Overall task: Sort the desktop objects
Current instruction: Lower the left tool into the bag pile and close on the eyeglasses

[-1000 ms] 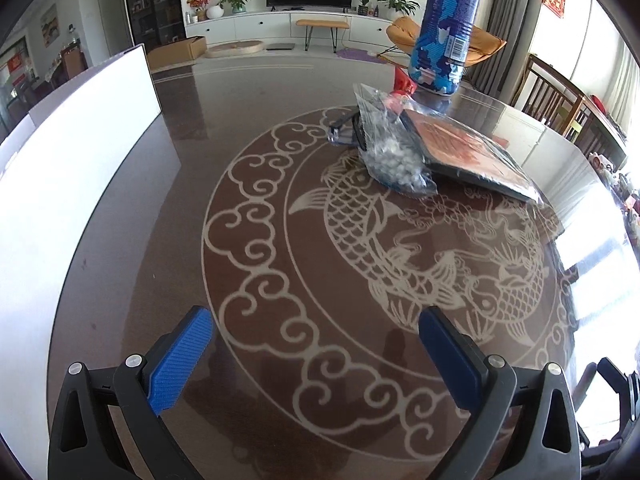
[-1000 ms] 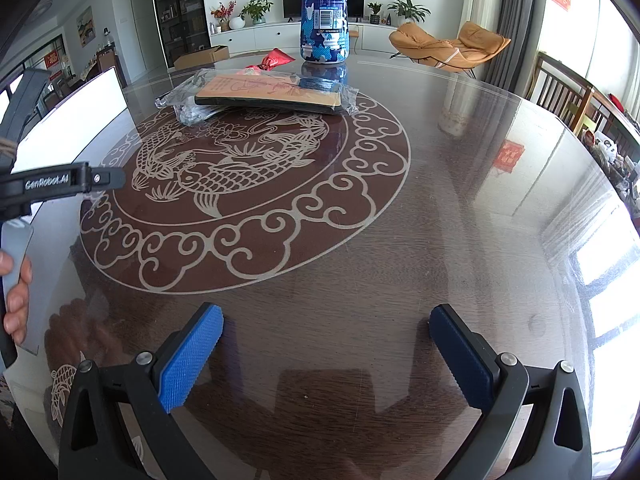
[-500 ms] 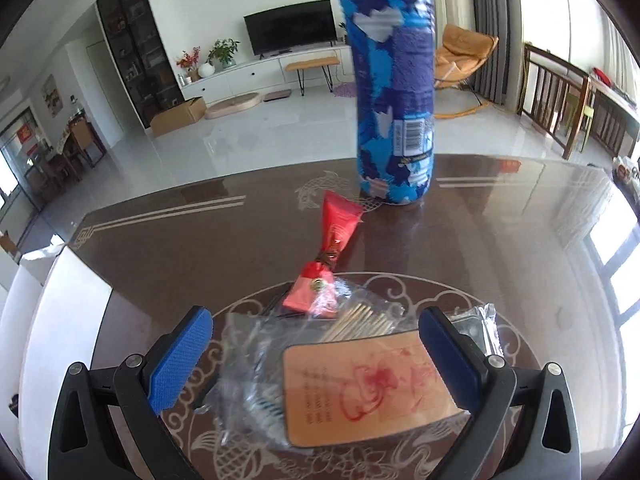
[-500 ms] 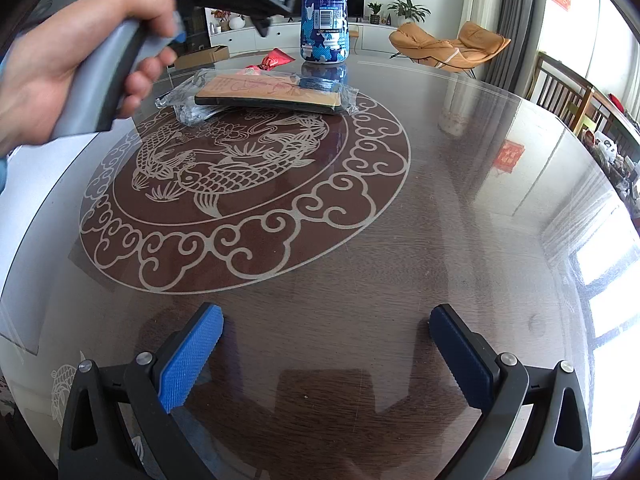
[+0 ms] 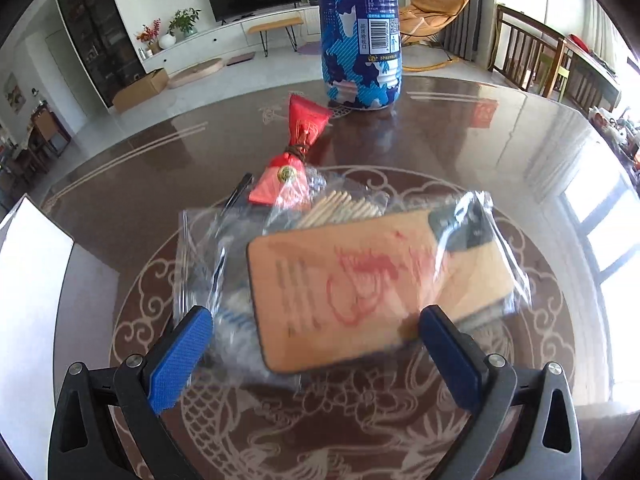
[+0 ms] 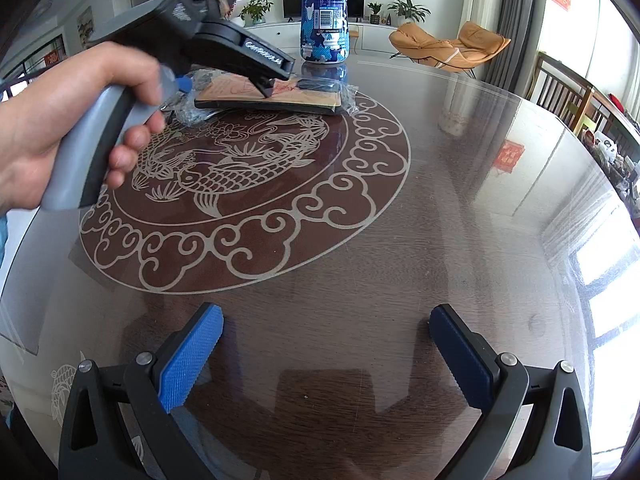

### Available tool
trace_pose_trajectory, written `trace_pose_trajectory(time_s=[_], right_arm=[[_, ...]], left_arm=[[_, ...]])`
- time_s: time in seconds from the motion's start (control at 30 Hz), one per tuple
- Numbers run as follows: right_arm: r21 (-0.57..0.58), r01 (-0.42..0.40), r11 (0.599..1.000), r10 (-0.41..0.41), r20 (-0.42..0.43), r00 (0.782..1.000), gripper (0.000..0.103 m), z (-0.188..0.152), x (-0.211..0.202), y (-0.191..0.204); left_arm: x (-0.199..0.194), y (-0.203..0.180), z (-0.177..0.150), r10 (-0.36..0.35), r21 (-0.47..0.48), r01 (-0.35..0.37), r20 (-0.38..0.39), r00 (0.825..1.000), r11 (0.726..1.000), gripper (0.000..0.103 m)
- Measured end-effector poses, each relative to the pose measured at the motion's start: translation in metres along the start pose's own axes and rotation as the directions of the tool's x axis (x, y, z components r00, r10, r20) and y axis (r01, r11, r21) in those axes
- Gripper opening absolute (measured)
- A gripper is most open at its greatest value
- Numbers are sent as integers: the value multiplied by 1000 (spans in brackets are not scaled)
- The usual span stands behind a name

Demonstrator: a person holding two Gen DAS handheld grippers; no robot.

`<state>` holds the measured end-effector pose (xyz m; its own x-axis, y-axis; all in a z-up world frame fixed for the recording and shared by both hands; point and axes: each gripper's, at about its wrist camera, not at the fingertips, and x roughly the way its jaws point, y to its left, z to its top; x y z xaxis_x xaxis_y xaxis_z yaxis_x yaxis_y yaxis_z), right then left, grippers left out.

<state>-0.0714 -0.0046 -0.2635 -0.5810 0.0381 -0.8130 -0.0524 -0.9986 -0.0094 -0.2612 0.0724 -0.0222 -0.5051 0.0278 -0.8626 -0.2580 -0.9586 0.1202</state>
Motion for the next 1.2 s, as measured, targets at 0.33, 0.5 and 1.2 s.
trace_pose_trajectory(time_s=[0.33,0.5,1.2], right_arm=[[0,0,1000,0,0,1000,103,0,0,0],[0,0,1000,0,0,1000,103,0,0,0],[0,0,1000,0,0,1000,103,-1,0,0]], left_arm=[[-49,43,-100,-37,6,37,6,999,999,103],[-57,93,-60,69,-135,-55,98,993,989,103],[-16,31,-41,39,80,-41,25,999,996,101]])
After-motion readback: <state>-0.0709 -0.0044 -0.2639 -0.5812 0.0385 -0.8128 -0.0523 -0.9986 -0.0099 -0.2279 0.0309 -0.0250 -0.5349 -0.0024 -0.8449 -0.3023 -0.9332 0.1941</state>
